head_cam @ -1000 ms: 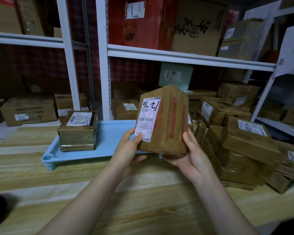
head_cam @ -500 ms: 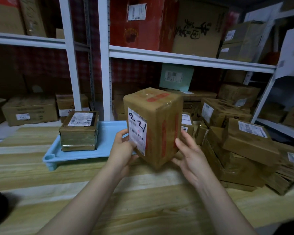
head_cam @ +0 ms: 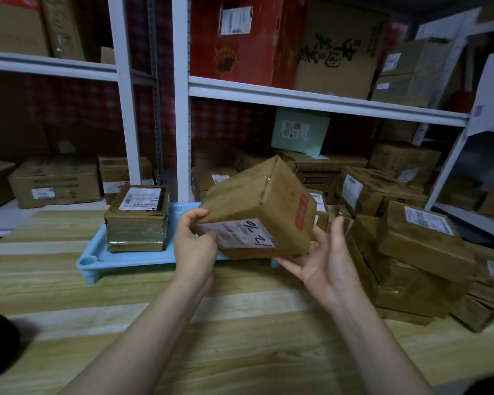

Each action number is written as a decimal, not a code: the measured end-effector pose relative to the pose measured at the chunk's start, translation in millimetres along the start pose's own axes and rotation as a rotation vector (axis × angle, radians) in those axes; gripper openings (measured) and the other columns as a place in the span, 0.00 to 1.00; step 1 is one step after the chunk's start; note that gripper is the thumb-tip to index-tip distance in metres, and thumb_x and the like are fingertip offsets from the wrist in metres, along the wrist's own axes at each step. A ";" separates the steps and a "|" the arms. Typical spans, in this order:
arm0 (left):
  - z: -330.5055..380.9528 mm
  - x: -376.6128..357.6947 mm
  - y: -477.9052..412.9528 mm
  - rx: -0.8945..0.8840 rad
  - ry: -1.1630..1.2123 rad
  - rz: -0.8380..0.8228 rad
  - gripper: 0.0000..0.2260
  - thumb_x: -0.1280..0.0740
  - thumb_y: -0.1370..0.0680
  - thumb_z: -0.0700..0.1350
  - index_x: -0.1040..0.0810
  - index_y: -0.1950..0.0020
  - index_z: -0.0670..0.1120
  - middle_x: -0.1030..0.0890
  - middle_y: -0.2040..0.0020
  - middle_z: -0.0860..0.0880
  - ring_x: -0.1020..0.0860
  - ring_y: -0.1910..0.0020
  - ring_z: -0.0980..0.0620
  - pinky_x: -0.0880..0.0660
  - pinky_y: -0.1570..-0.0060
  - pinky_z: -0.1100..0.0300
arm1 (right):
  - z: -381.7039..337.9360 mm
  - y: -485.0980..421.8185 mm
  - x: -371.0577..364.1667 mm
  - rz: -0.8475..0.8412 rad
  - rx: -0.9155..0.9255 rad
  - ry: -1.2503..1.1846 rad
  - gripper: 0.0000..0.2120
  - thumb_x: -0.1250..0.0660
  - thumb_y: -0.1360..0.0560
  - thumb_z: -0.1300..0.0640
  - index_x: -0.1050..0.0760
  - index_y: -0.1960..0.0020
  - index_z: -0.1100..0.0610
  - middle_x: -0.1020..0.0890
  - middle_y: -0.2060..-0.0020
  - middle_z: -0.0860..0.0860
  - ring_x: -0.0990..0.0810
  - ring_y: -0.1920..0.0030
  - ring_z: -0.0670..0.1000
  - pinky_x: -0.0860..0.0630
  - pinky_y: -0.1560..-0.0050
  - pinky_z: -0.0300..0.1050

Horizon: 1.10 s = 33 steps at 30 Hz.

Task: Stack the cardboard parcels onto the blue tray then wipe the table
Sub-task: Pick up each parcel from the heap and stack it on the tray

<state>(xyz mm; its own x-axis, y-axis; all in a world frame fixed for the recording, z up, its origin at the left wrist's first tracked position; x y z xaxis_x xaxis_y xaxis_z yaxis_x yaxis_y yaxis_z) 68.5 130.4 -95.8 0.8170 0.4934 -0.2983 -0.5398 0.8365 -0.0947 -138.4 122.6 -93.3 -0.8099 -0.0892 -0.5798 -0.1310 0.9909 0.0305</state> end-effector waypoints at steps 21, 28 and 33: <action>9.7 -4.5 0.9 0.153 0.227 -0.033 0.09 0.38 0.23 0.35 0.28 0.46 0.46 0.21 0.49 0.44 0.23 0.51 0.48 0.27 0.40 0.49 | 8.8 -5.0 -3.2 -0.014 0.041 -0.173 0.14 0.40 0.19 0.51 0.23 0.38 0.54 0.23 0.34 0.60 0.27 0.31 0.60 0.35 0.27 0.61; 11.3 1.2 -2.9 0.227 0.101 -0.110 0.13 0.36 0.20 0.47 0.30 0.36 0.55 0.23 0.38 0.53 0.26 0.38 0.53 0.32 0.42 0.52 | 9.6 -2.8 -10.5 -0.028 0.043 0.111 0.15 0.37 0.21 0.45 0.23 0.37 0.45 0.19 0.38 0.49 0.26 0.33 0.56 0.33 0.32 0.70; 15.4 1.1 -4.5 0.211 0.134 -0.121 0.17 0.41 0.20 0.59 0.29 0.35 0.52 0.22 0.39 0.54 0.26 0.38 0.53 0.33 0.45 0.54 | 10.0 -4.0 -11.1 0.028 0.068 0.159 0.13 0.37 0.20 0.52 0.23 0.37 0.52 0.18 0.40 0.54 0.23 0.36 0.57 0.29 0.32 0.61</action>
<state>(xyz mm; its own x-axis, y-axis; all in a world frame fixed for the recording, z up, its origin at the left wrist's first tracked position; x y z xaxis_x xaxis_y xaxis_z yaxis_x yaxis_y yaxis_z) 75.0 130.8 -81.1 0.8310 0.3629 -0.4216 -0.3745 0.9254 0.0585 -123.2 120.7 -95.1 -0.8938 -0.0707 -0.4430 -0.0721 0.9973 -0.0136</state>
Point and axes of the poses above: each hand's wrist, its own y-axis away from the middle knuckle, its own x-axis out of the back of the hand, z = x × y, the point moved 2 cm from there along -y, towards the middle knuckle
